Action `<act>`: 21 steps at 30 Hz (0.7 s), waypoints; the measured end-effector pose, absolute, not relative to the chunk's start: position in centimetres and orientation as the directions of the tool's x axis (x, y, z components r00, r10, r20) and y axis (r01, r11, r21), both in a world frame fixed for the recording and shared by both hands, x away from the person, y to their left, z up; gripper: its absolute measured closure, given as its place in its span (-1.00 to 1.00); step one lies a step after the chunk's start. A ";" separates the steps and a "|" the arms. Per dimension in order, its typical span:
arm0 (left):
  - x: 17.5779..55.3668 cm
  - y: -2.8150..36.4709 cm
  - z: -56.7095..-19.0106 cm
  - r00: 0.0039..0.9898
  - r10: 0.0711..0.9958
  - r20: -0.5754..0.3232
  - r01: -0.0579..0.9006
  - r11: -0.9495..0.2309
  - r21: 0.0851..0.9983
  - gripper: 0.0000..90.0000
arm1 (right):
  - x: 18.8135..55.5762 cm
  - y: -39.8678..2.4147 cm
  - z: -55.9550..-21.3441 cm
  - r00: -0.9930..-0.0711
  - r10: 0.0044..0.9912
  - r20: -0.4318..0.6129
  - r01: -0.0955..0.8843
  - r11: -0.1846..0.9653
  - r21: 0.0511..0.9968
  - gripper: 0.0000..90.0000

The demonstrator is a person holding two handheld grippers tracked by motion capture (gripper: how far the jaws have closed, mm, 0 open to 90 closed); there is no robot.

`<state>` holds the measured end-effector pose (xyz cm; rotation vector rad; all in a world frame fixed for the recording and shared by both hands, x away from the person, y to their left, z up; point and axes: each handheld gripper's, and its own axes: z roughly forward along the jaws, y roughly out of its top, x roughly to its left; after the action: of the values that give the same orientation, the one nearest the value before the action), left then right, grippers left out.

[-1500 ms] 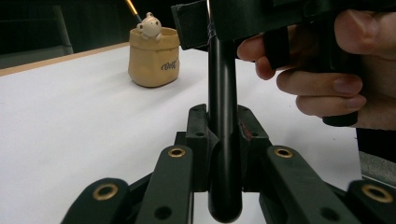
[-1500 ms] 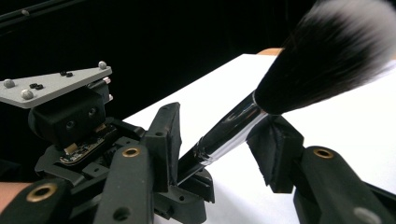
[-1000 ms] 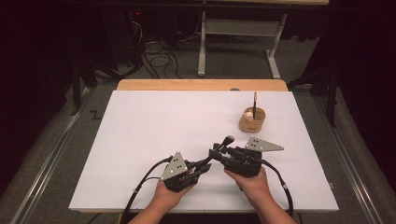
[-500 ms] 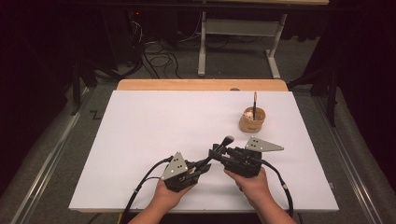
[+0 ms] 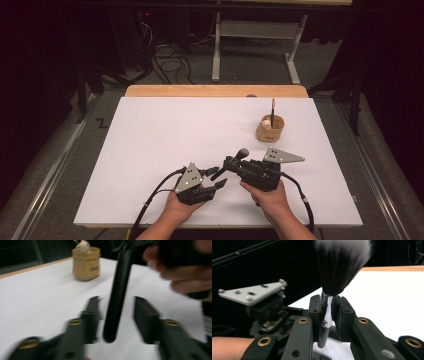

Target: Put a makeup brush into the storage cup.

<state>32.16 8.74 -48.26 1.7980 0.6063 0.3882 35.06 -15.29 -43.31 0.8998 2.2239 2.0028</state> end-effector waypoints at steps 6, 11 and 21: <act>32.3 8.6 -48.3 0.799 0.600 -0.048 0.233 -0.235 0.944 -0.39 | 35.1 -15.6 -43.2 -0.831 0.434 0.347 0.391 0.015 0.920 0.74; 32.3 8.7 -48.2 0.798 0.602 -0.045 0.230 -0.235 0.944 -0.39 | 35.1 -15.6 -43.2 -0.832 0.437 0.342 0.388 0.016 0.922 0.74; 32.2 8.9 -48.1 0.793 0.609 -0.029 0.224 -0.247 0.943 -0.46 | 35.1 -15.9 -43.3 -0.830 0.448 0.332 0.382 0.021 0.924 0.74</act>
<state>32.25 8.92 -48.14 1.8219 0.6397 0.4137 35.13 -15.86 -43.26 0.8974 2.2069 1.9669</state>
